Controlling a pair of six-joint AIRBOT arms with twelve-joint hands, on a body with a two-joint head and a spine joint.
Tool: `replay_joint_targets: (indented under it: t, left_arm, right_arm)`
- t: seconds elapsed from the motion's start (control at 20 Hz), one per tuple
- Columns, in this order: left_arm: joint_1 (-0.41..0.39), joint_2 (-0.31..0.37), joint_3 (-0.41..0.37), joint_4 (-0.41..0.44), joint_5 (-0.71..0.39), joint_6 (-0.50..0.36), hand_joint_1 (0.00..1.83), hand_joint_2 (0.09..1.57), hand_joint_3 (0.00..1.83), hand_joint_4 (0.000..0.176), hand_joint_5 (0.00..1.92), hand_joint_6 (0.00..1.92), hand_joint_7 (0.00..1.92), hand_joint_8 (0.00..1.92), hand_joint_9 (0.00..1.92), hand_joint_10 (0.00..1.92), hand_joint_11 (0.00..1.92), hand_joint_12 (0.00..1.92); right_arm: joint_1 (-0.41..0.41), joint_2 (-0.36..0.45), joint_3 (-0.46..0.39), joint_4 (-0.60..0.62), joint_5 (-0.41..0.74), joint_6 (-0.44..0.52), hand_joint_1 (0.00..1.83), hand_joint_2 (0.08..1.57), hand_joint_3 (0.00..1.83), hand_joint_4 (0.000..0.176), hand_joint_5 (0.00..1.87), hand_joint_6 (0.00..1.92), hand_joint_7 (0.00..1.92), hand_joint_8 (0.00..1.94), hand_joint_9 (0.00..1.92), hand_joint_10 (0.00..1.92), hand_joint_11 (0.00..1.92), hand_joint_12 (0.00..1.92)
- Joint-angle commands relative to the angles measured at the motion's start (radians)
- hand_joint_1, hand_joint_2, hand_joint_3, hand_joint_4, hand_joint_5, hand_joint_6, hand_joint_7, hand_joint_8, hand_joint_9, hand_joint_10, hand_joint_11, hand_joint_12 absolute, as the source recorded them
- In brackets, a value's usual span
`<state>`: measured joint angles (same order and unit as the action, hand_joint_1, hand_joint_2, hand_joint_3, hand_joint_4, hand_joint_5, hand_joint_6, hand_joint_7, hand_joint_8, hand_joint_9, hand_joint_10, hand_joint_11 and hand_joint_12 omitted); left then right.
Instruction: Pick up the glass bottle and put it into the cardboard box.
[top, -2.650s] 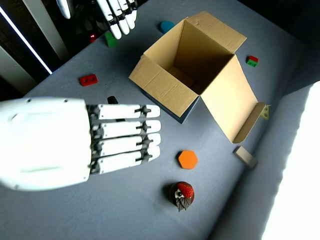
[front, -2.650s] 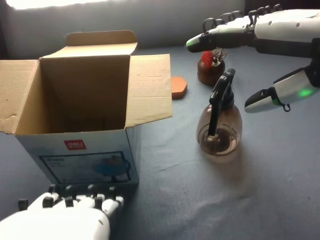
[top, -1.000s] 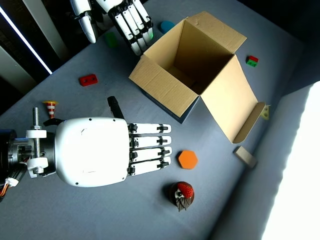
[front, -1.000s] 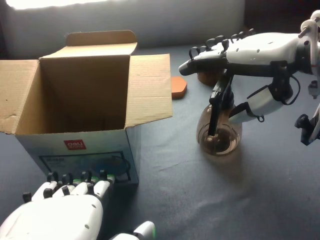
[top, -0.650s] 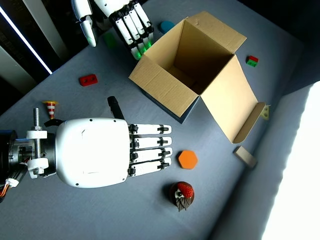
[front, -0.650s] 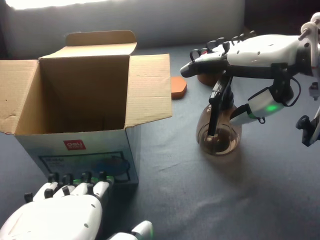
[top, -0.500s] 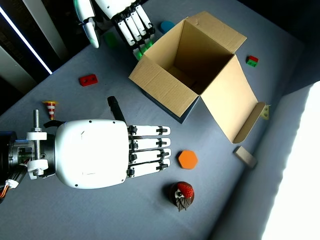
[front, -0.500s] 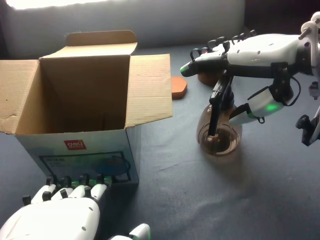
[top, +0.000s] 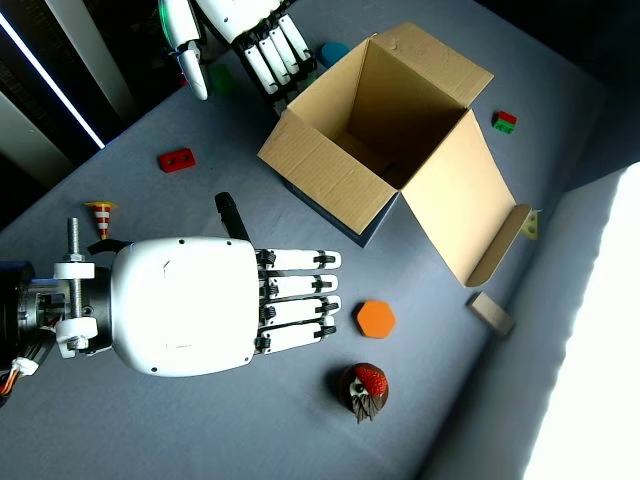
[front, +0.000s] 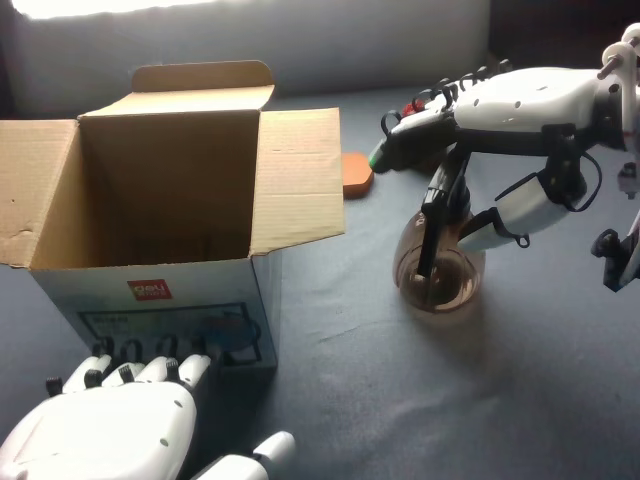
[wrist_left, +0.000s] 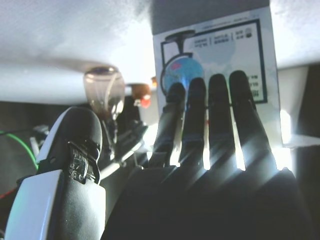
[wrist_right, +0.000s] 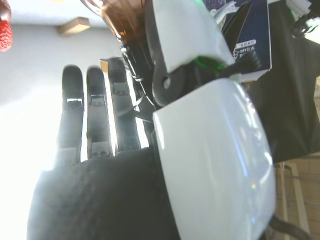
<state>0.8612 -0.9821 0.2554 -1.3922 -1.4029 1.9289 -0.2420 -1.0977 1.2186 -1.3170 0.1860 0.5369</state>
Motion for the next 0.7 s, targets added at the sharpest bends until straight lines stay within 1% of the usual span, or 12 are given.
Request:
replay_joint_targets:
  t: [0.0, 0.05, 0.1, 0.15, 0.2, 0.25, 0.3, 0.35, 0.5, 0.65]
  left_arm:
    - [0.000, -0.004, 0.005, 0.081, -0.048, -0.008, 0.03, 1.25, 0.00, 0.000, 0.13, 0.00, 0.17, 0.00, 0.17, 0.00, 0.00, 0.57]
    - [0.002, -0.004, 0.008, 0.081, -0.045, -0.011, 0.03, 1.25, 0.00, 0.000, 0.13, 0.00, 0.17, 0.00, 0.17, 0.00, 0.00, 0.57]
    - [0.006, -0.004, 0.011, 0.082, -0.043, -0.019, 0.03, 1.25, 0.00, 0.000, 0.13, 0.00, 0.17, 0.00, 0.17, 0.00, 0.00, 0.57]
    - [0.009, -0.004, 0.013, 0.087, -0.043, -0.025, 0.03, 1.25, 0.00, 0.000, 0.13, 0.00, 0.17, 0.00, 0.17, 0.00, 0.00, 0.57]
    - [0.011, -0.004, 0.015, 0.090, -0.042, -0.028, 0.03, 1.25, 0.00, 0.000, 0.13, 0.00, 0.17, 0.00, 0.17, 0.00, 0.00, 0.57]
    - [0.011, -0.004, 0.015, 0.090, -0.037, -0.028, 0.03, 1.25, 0.00, 0.000, 0.13, 0.00, 0.17, 0.00, 0.17, 0.00, 0.00, 0.57]
    - [0.012, -0.004, 0.016, 0.091, -0.035, -0.028, 0.03, 1.25, 0.00, 0.000, 0.13, 0.00, 0.17, 0.00, 0.17, 0.00, 0.00, 0.57]
    - [0.014, -0.004, 0.016, 0.091, -0.033, -0.028, 0.04, 1.25, 0.00, 0.000, 0.13, 0.00, 0.17, 0.00, 0.17, 0.00, 0.00, 0.57]
    - [0.021, -0.004, 0.022, 0.107, -0.022, -0.028, 0.03, 1.25, 0.00, 0.000, 0.13, 0.00, 0.18, 0.00, 0.17, 0.00, 0.00, 0.57]
    - [0.025, -0.004, 0.026, 0.116, -0.018, -0.037, 0.03, 1.25, 0.00, 0.000, 0.13, 0.00, 0.18, 0.00, 0.17, 0.00, 0.00, 0.57]
  right_arm:
    - [0.014, 0.005, 0.003, 0.022, 0.033, -0.001, 1.24, 1.00, 0.10, 0.000, 0.39, 0.70, 0.68, 0.17, 0.26, 0.90, 0.00, 1.56]
    - [0.014, 0.005, 0.003, 0.022, 0.033, -0.001, 1.24, 1.02, 0.10, 0.000, 0.47, 0.77, 0.78, 0.24, 0.36, 1.00, 0.00, 1.69]
    - [0.014, 0.006, 0.003, 0.022, 0.033, -0.001, 1.24, 1.04, 0.10, 0.000, 0.55, 0.83, 0.84, 0.36, 0.46, 1.08, 0.10, 1.76]
    - [0.015, 0.007, 0.003, 0.022, 0.033, -0.002, 1.24, 1.04, 0.10, 0.000, 0.55, 0.83, 0.84, 0.36, 0.46, 1.08, 0.10, 1.76]
    - [0.015, 0.007, 0.003, 0.022, 0.036, -0.003, 1.21, 1.14, 0.02, 0.000, 0.82, 1.25, 0.99, 0.98, 0.74, 1.27, 0.42, 1.82]
    - [0.016, 0.008, 0.003, 0.022, 0.039, -0.007, 1.21, 1.14, 0.01, 0.000, 0.86, 1.23, 1.00, 1.01, 0.79, 1.33, 0.50, 1.81]
    - [0.016, 0.009, 0.003, 0.022, 0.040, -0.008, 1.21, 1.14, 0.01, 0.000, 0.86, 1.23, 1.00, 1.01, 0.79, 1.33, 0.50, 1.81]
    - [0.018, 0.011, 0.003, 0.022, 0.042, -0.014, 1.21, 1.14, 0.01, 0.006, 0.87, 1.19, 0.99, 1.05, 0.82, 1.39, 0.59, 1.81]
    - [0.029, 0.026, 0.003, 0.022, 0.052, -0.040, 1.21, 1.14, 0.01, 0.008, 0.87, 1.19, 0.98, 1.07, 0.84, 1.41, 0.63, 1.81]
    - [0.064, 0.068, 0.003, 0.022, 0.098, -0.060, 1.21, 1.14, 0.01, 0.007, 0.87, 1.19, 0.98, 1.07, 0.84, 1.42, 0.63, 1.81]
